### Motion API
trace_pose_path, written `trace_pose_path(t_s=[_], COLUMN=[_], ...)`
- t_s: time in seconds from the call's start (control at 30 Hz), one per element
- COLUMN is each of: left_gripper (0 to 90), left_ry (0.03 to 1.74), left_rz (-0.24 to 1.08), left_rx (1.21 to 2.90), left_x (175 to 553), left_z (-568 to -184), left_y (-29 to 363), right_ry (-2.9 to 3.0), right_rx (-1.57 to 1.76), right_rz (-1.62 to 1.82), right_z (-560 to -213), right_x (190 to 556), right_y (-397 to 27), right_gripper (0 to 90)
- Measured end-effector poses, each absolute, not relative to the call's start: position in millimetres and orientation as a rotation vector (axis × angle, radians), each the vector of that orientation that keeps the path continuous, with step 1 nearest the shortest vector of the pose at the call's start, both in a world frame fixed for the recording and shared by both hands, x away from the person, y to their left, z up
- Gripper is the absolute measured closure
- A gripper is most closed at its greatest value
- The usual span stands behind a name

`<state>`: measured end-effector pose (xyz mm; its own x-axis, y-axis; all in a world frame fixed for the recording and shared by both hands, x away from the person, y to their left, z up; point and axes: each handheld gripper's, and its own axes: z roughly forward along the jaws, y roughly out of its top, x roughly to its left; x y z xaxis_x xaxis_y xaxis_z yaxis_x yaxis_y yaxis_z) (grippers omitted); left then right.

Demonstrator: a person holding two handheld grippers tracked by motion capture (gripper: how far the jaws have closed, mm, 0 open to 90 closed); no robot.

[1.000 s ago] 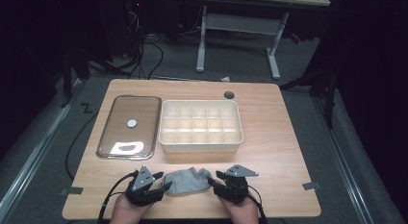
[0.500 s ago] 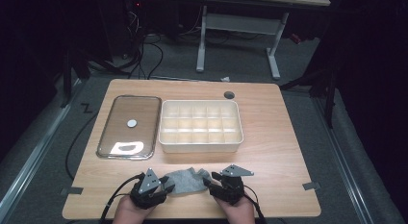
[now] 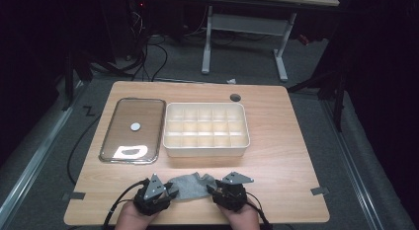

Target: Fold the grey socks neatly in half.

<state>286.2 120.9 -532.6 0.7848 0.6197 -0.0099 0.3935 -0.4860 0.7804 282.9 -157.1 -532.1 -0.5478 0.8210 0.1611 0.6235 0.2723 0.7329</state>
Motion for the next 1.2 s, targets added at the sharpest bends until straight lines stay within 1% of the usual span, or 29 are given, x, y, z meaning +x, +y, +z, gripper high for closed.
trace_pose_path(t_s=[0.17, 0.2, 0.27, 0.47, 0.57, 0.67, 0.73, 0.8, 0.87, 0.9, 0.93, 0.97, 1.07, 1.2], left_gripper=[62.6, 62.5, 62.1, 59.4, 54.8, 54.2, 57.2, 61.5, 68.9, 74.4, 74.4, 79.8, 81.8, 82.2], left_ry=[0.738, 0.738, 0.738, 0.731, 0.745, 0.783, 0.795, 0.801, 0.794, 0.781, 0.775, 0.783, 0.806, 0.814], left_rz=[0.354, 0.354, 0.351, 0.336, 0.283, 0.254, 0.275, 0.247, 0.236, 0.251, 0.264, 0.269, 0.268, 0.301], left_rx=[2.143, 2.143, 2.141, 2.137, 2.132, 2.114, 2.087, 2.045, 2.031, 2.047, 2.072, 2.083, 2.116, 2.191], left_x=[285.1, 285.1, 285.2, 285.4, 288.0, 291.1, 291.9, 293.5, 294.2, 294.5, 295.6, 297.5, 305.1, 310.4], left_z=[-533.4, -533.4, -533.5, -533.7, -532.2, -529.1, -524.3, -518.8, -514.5, -513.1, -512.6, -512.7, -516.2, -525.7], left_y=[121.3, 121.3, 121.6, 122.0, 123.7, 124.4, 122.6, 119.6, 113.2, 107.6, 101.5, 95.9, 80.3, 62.5], right_ry=[2.308, 2.308, 2.316, 2.332, 2.332, 2.326, 2.321, 2.317, 2.313, 2.312, 2.312, 2.309, 2.307, 2.304], right_rx=[1.336, 1.336, 1.329, 1.314, 1.316, 1.315, 1.313, 1.310, 1.311, 1.315, 1.315, 1.323, 1.319, 1.323], right_rz=[1.154, 1.154, 1.155, 1.158, 1.166, 1.176, 1.182, 1.198, 1.212, 1.220, 1.220, 1.227, 1.229, 1.234], right_z=[-532.5, -532.5, -532.5, -532.5, -531.7, -530.9, -529.7, -529.4, -528.8, -528.2, -528.2, -528.0, -528.2, -527.8], right_x=[281.7, 281.7, 281.0, 280.2, 279.9, 279.5, 279.1, 279.3, 279.0, 278.9, 278.9, 278.7, 278.8, 278.0], right_y=[-158.0, -158.0, -157.4, -157.5, -157.8, -158.6, -159.5, -160.8, -162.1, -163.0, -163.0, -163.7, -164.8, -166.0], right_gripper=[74.1, 74.1, 77.3, 80.8, 81.4, 81.5, 81.6, 81.5, 81.5, 81.5, 81.5, 81.6, 81.6, 81.6])
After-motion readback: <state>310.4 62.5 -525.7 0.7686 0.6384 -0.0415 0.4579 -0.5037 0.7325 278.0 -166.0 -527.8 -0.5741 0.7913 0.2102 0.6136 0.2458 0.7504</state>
